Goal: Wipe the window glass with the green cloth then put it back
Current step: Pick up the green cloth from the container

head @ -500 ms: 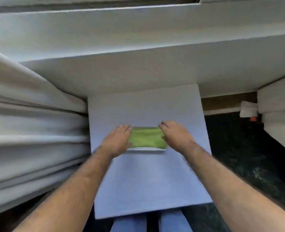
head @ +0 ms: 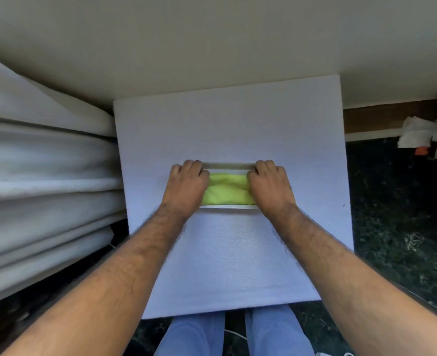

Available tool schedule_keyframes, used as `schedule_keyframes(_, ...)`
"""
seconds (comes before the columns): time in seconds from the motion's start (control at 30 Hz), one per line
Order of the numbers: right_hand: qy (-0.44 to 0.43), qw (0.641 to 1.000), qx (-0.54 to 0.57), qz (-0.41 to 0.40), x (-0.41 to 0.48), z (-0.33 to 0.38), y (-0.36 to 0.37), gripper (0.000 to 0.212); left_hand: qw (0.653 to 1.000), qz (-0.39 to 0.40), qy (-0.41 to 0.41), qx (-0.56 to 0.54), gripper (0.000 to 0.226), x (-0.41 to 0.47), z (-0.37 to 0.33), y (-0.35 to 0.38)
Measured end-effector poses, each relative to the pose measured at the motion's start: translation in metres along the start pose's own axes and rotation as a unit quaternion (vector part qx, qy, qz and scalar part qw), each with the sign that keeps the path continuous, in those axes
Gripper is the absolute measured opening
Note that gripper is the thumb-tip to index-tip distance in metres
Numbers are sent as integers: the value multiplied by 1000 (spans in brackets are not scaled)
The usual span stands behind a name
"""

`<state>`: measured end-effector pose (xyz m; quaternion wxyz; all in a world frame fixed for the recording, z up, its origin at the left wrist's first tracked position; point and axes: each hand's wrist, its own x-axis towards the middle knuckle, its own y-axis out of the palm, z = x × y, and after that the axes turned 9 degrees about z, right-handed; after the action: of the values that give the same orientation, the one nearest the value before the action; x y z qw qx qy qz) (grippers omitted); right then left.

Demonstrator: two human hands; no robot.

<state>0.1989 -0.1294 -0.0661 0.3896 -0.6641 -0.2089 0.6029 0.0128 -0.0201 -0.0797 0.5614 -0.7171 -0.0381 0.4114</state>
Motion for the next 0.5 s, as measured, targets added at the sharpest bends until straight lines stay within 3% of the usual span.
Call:
schedule_keyframes(0.27,14,998,38,54,-11,3,-24,43,989,105,-2,-107,29,1,-3,-38)
schedule_keyframes(0.37,19,995,76,62,-30,2,-44,51,978,128,-29,-159,42,-20,-1,-54)
schedule_keyframes(0.43,10,996,75,57,-41,-1,-63,42,971,137,-48,-187,49,-35,3,-72)
schedule_keyframes(0.5,4,996,69,56,-53,-3,-91,30,969,134,-56,-200,36,-49,6,-96)
